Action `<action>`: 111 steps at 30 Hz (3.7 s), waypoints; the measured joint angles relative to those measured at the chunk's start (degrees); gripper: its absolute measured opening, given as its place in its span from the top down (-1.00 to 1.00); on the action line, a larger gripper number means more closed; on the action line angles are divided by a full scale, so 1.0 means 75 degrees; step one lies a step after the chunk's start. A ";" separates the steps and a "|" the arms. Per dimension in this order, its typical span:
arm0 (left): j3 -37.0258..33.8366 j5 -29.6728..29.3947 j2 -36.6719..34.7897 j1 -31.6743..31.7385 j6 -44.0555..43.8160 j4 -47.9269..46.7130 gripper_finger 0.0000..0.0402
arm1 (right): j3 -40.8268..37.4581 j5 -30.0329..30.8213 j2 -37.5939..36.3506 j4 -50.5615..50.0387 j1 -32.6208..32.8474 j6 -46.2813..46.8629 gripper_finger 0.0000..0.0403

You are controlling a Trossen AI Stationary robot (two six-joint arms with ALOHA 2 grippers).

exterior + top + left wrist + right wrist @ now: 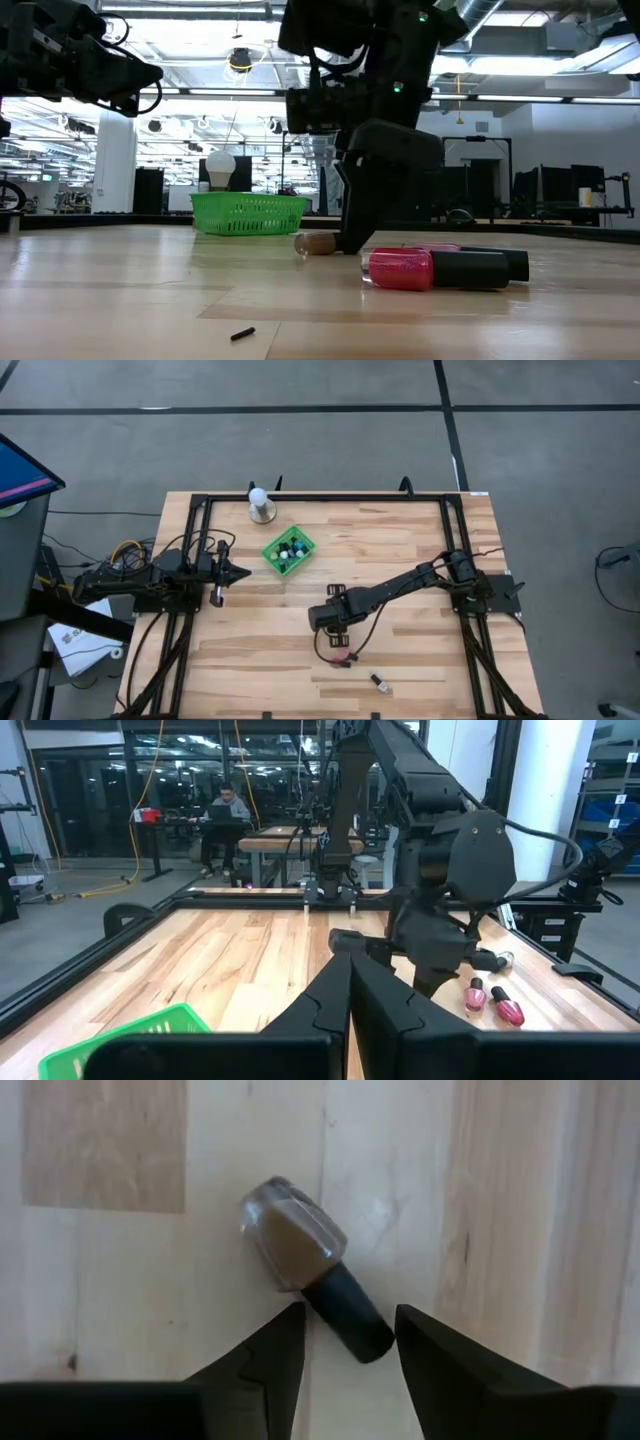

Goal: Pick & Place Nail Polish
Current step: Put the brown nail polish bottle into the green bin

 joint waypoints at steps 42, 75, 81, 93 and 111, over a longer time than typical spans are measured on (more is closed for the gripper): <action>0.0000 -0.0009 0.0000 0.0000 0.0000 -0.0003 0.99 | 0.0104 -0.0747 0.0049 0.0878 -0.0404 0.0403 0.77; 0.0000 0.0001 0.0000 0.0000 0.0000 -0.0001 0.99 | 0.2948 0.0347 0.0476 0.1262 -0.2873 0.1355 0.78; 0.0000 0.0017 0.0000 0.0000 0.0000 0.0000 0.99 | 0.2968 0.0840 0.0659 0.1240 -0.2923 0.1587 0.78; 0.0000 -0.0017 0.0000 0.0000 0.0000 -0.0003 0.99 | 0.2906 0.0853 0.1292 0.1032 -0.2981 0.2081 0.78; 0.0000 -0.0012 0.0000 0.0000 0.0000 0.0000 0.99 | 0.2934 0.0865 0.1378 0.1130 -0.3044 0.2147 0.77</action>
